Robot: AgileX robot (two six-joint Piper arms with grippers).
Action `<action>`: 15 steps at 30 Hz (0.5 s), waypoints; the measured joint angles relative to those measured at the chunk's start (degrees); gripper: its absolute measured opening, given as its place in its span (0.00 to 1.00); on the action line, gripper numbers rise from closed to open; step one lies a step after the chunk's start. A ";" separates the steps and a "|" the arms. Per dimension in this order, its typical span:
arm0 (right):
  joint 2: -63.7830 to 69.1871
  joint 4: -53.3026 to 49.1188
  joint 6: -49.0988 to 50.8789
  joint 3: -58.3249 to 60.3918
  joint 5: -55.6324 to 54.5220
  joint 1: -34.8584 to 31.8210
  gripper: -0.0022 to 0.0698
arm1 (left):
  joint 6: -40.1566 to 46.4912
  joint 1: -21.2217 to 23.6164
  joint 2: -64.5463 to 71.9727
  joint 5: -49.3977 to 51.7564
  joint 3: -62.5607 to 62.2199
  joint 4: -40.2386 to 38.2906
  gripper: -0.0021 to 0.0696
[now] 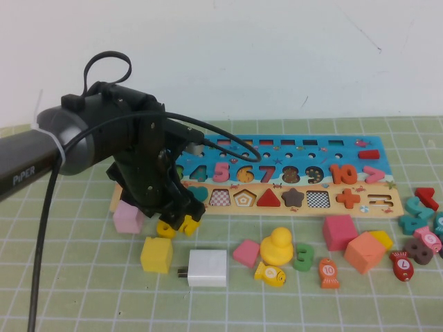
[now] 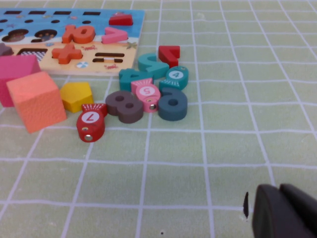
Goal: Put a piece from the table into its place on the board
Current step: Pick up the "number 6"
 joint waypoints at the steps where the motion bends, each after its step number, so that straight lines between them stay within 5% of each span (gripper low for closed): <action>1: 0.00 0.00 0.00 0.00 0.00 0.00 0.03 | -0.14 0.00 0.00 -0.15 0.00 0.32 0.55; 15: 0.00 0.00 0.00 0.00 0.00 0.00 0.03 | -1.17 0.00 1.66 1.33 -0.45 0.30 0.55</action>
